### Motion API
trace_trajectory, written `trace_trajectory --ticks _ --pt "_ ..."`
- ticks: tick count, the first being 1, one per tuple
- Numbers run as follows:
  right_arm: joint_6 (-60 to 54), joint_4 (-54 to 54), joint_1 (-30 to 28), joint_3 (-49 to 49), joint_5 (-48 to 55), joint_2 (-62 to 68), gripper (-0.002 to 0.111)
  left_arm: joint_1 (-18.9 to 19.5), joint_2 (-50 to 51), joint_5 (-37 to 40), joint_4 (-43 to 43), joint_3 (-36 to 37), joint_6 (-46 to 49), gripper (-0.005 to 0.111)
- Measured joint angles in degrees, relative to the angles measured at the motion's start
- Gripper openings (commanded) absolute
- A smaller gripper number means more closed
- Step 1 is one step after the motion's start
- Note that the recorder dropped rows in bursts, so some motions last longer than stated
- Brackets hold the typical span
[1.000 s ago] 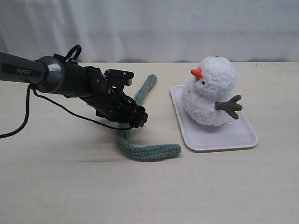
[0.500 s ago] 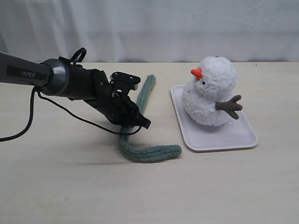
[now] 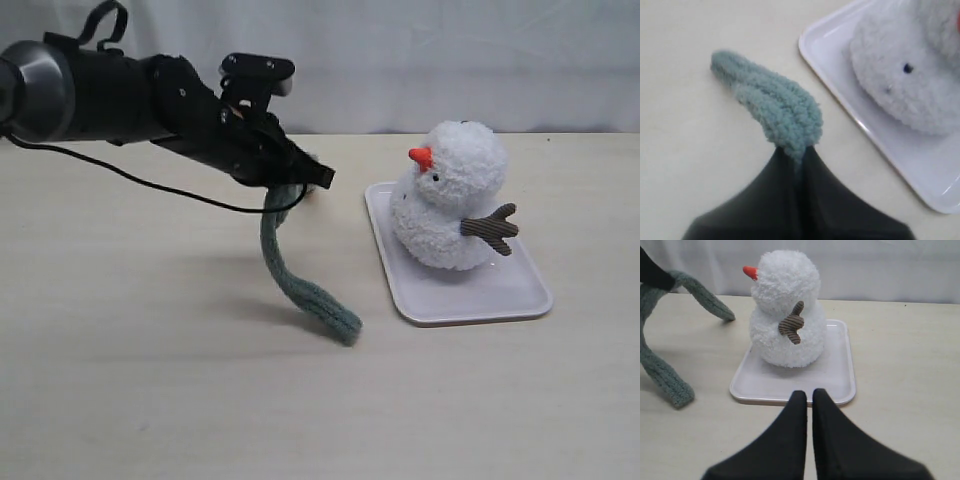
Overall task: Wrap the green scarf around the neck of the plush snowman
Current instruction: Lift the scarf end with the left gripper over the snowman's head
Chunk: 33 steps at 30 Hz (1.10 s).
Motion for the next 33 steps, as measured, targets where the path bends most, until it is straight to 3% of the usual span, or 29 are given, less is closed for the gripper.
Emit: trace_trajectory --ticks 3,12,26,33 --pt "0.00 0.00 0.00 0.00 0.00 0.00 0.004 -1.21 -1.09 0.24 0.04 -2.83 0.60 0.000" --pt "0.00 0.00 0.00 0.00 0.00 0.00 0.004 -9.89 -1.62 -0.21 1.79 -15.22 1.74 0.000" --pt "0.00 0.00 0.00 0.00 0.00 0.00 0.004 -10.27 -0.46 -10.52 3.04 -16.68 1.74 0.000" --pt "0.00 0.00 0.00 0.00 0.00 0.00 0.004 -10.27 4.82 -14.53 3.33 -16.68 1.84 0.015"
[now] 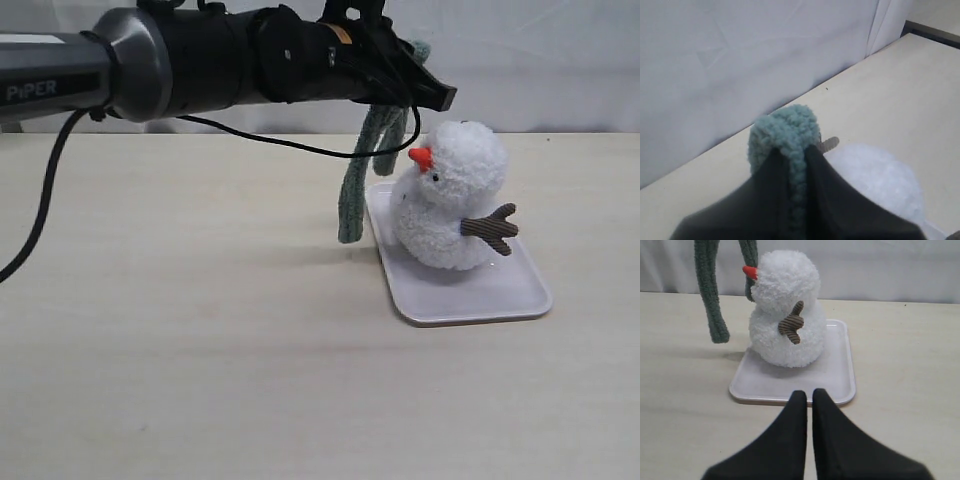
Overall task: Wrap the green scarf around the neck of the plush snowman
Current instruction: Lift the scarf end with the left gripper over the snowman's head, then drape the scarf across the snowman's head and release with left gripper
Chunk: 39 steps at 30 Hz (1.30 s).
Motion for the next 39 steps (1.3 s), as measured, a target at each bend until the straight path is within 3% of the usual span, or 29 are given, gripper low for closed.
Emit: trace_trajectory --ticks 17,32,39 --pt "0.00 0.00 0.00 0.00 0.00 0.00 0.004 -3.86 3.78 -0.81 3.58 -7.38 0.04 0.015" --pt "0.00 0.00 0.00 0.00 0.00 0.00 0.004 -4.47 8.52 -2.34 4.18 -7.62 0.04 0.015" --pt "0.00 0.00 0.00 0.00 0.00 0.00 0.004 -6.12 10.42 -4.18 8.82 -7.62 0.04 0.017"
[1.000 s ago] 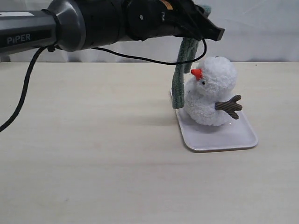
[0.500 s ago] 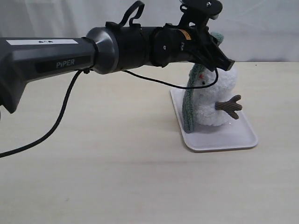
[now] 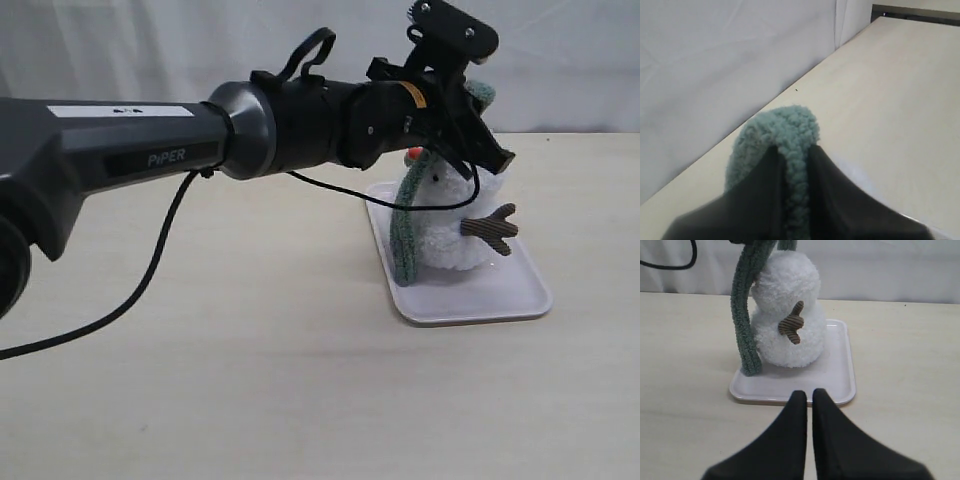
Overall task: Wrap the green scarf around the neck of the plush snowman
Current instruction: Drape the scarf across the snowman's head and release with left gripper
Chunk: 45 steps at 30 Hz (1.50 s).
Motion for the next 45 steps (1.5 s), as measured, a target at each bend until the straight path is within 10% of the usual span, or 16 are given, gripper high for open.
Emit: trace_trajectory --ticks 11,31,45 --pt "0.00 0.00 0.00 0.00 0.00 0.00 0.004 -1.70 2.02 -3.36 8.29 0.00 0.10 0.064" --pt "0.00 0.00 0.00 0.00 0.00 0.00 0.004 -7.10 2.02 -1.82 21.69 0.00 0.22 0.065" --pt "0.00 0.00 0.00 0.00 0.00 0.00 0.004 -7.10 -6.76 19.17 21.95 0.00 -1.85 0.051"
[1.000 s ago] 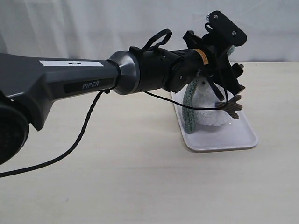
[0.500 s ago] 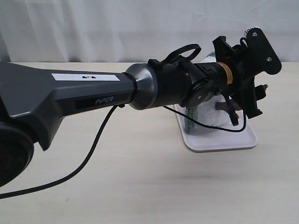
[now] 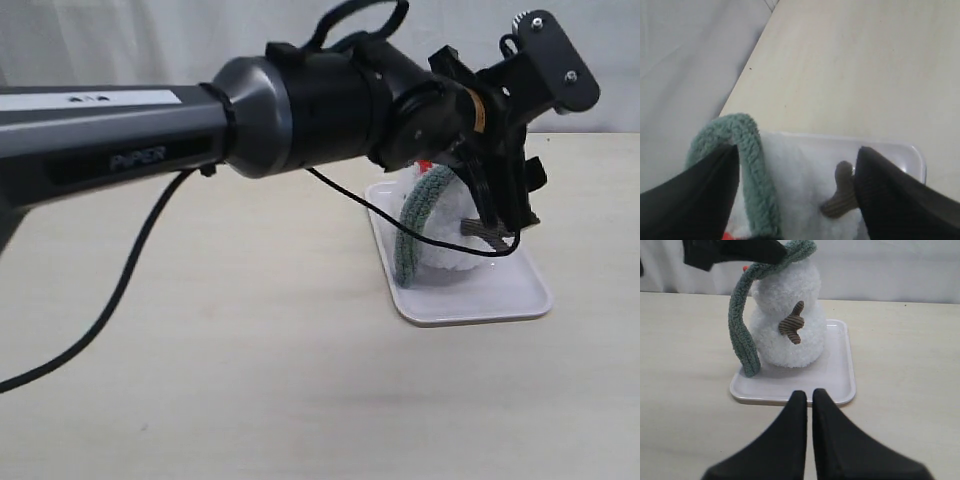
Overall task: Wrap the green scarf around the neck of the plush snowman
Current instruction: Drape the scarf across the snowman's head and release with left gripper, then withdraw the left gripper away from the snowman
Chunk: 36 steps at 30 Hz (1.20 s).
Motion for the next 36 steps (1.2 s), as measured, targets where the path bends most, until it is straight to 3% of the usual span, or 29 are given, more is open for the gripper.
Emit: trace_trajectory --ticks 6,10,13,17,27,36 --pt "0.00 0.00 0.00 0.00 0.00 0.00 0.004 0.00 -5.16 13.52 0.00 0.00 -3.99 0.000" --pt "0.00 0.00 0.00 0.00 0.00 0.00 0.004 0.00 -8.74 19.09 0.00 0.29 -6.26 0.000" --pt "0.00 0.00 0.00 0.00 0.00 0.00 0.004 0.00 -12.82 18.43 -0.27 3.75 -7.93 0.000" --pt "0.00 0.00 0.00 0.00 0.00 0.00 0.004 0.00 -20.38 13.30 -0.62 12.22 -10.29 0.000" --pt "0.00 0.00 0.00 0.00 0.00 0.00 0.004 0.00 -43.56 -7.75 -1.01 37.96 -12.92 0.000" --pt "0.00 -0.53 0.00 0.00 0.00 0.00 0.004 0.10 -64.60 -10.92 -1.01 51.09 -13.13 0.000"
